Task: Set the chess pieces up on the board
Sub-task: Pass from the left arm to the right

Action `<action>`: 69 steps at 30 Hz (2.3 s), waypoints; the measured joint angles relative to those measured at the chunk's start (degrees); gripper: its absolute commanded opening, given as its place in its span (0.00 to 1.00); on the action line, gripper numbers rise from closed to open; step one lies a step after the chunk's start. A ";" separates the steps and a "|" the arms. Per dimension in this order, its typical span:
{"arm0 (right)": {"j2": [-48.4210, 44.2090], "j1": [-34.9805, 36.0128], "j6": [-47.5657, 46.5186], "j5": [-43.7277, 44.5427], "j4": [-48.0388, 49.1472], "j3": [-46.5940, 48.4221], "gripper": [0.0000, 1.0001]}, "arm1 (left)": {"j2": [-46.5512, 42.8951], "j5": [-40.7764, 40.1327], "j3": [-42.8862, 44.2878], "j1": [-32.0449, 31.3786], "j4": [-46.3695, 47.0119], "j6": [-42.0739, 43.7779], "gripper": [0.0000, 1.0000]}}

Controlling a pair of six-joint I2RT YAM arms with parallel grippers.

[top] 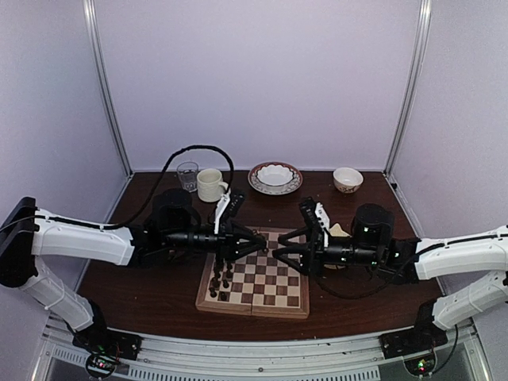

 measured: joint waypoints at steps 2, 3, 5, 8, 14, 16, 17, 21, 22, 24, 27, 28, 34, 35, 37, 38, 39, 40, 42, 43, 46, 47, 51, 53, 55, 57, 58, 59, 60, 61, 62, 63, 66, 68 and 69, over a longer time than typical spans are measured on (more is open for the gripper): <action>2.82 1.11 -0.85 -0.15 -0.94 1.14 0.47 | -1.29 1.05 -0.96 0.00 1.14 -0.81 0.03; 3.67 1.49 -1.11 -0.22 -1.40 1.44 0.47 | -1.68 1.53 -1.16 -0.02 1.73 -1.14 0.03; 4.79 2.12 -1.44 -0.46 -1.90 1.62 0.44 | -2.14 2.93 -1.27 0.00 3.48 -2.10 0.03; 5.18 2.80 -1.84 -1.07 -2.54 1.90 0.40 | -2.14 4.90 -1.27 0.00 5.57 -3.37 0.03; 5.18 3.06 -2.29 -1.86 -2.38 2.64 0.41 | -1.33 8.15 -1.25 0.00 7.80 -4.92 0.03; 5.18 3.19 -2.27 -1.95 -2.38 2.64 0.39 | -0.94 8.81 -1.25 0.00 7.80 -5.11 0.03; 5.18 3.21 -2.27 -1.95 -2.38 2.64 0.37 | -0.79 9.05 -1.25 -0.02 7.82 -5.18 0.04; 5.14 3.21 -2.19 -1.97 -2.32 2.64 0.32 | -0.07 10.08 -1.11 -0.07 7.78 -5.29 0.04; 5.05 3.21 -2.12 -1.99 -2.32 2.64 0.30 | 0.07 10.21 -1.11 -0.07 7.76 -5.29 0.03; 4.87 3.21 -2.05 -2.14 -2.36 2.64 0.27 | 0.17 10.27 -1.03 -0.07 7.76 -5.25 0.03; 4.61 3.26 -1.75 -2.21 -2.38 2.64 0.24 | 0.17 10.27 -0.90 -0.07 7.78 -5.22 0.03; 4.52 3.26 -1.40 -2.23 -2.36 2.64 0.26 | 0.17 10.27 -0.85 -0.11 7.76 -5.20 0.03; 4.39 3.26 -1.11 -2.60 -2.14 2.64 0.45 | 0.17 10.29 -0.59 -0.15 7.15 -4.74 0.03; 4.39 3.26 -1.14 -2.67 -2.10 2.64 0.45 | 0.17 10.25 -0.59 -0.15 7.02 -4.66 0.03; 4.39 3.26 -1.09 -2.80 -2.10 2.64 0.42 | 0.17 10.21 -0.59 -0.15 6.80 -4.52 0.03; 4.39 3.26 -1.09 -2.82 -2.10 2.64 0.39 | 0.17 10.21 -0.59 -0.15 6.69 -4.50 0.03; 4.39 3.26 -1.14 -2.82 -2.08 2.64 0.37 | 0.17 10.21 -0.59 -0.15 6.67 -4.46 0.03; 4.37 3.26 -1.14 -2.84 -2.08 2.64 0.36 | 0.17 10.19 -0.59 -0.15 6.62 -4.39 0.03; 4.31 3.26 -0.94 -2.84 -2.05 2.64 0.33 | 0.17 10.21 -0.59 -0.15 6.49 -4.35 0.03; 4.28 3.26 -0.98 -2.82 -2.05 2.64 0.30 | 0.20 10.23 -0.59 -0.17 6.45 -4.35 0.03; 4.28 3.28 -0.74 -2.84 -2.03 2.64 0.24 | 0.61 10.27 -0.07 -0.33 6.36 -4.31 0.03; 4.28 3.32 -0.87 -2.84 -2.01 2.64 0.24 | 0.72 10.29 0.07 -0.42 6.32 -4.31 0.03; 4.28 3.34 -0.79 -2.86 -2.03 2.64 0.24 | 1.05 10.32 0.22 -0.76 5.88 -4.07 0.03; 4.28 3.34 -0.81 -2.86 -2.01 2.64 0.20 | 1.25 10.32 0.39 -0.87 5.57 -3.91 0.03; 4.28 3.34 -0.72 -2.95 -2.01 2.64 0.13 | 1.36 10.21 0.68 -0.92 5.18 -3.67 0.03; 4.26 3.37 -0.68 -3.06 -1.97 2.64 0.09 | 1.36 10.23 0.81 -0.92 4.87 -3.41 0.04; 4.22 3.37 -0.63 -3.06 -2.10 2.64 0.05 | 1.36 10.23 0.83 -0.92 4.79 -3.30 0.06; 4.20 3.37 -0.70 -3.06 -2.14 2.64 0.03 | 1.36 10.23 0.90 -0.90 4.63 -3.26 0.14; 4.20 3.37 -0.66 -3.06 -2.19 2.64 0.01 | 1.36 10.16 1.01 -0.92 4.37 -3.23 0.23; 4.15 3.37 -0.79 -3.04 -2.21 2.64 0.00 | 1.36 10.14 1.07 -0.92 4.22 -3.19 0.34; 4.11 3.37 -0.81 -2.97 -2.23 2.64 0.00 | 1.36 10.10 1.14 -0.92 4.13 -3.08 0.41; 4.07 3.37 -0.83 -2.84 -2.25 2.64 0.00 | 1.31 9.84 1.14 -0.92 4.13 -2.67 0.46; 4.07 3.37 -0.92 -2.56 -2.21 2.64 0.00 | 0.83 8.85 1.11 -0.92 3.26 -2.82 0.49; 4.07 3.37 -1.01 -2.40 -2.23 2.64 0.00 | -0.02 8.07 1.09 -0.90 2.62 -2.80 0.49; 4.07 3.37 -1.05 -2.34 -2.23 2.64 0.00 | -0.70 7.76 1.09 -0.81 2.21 -2.80 0.49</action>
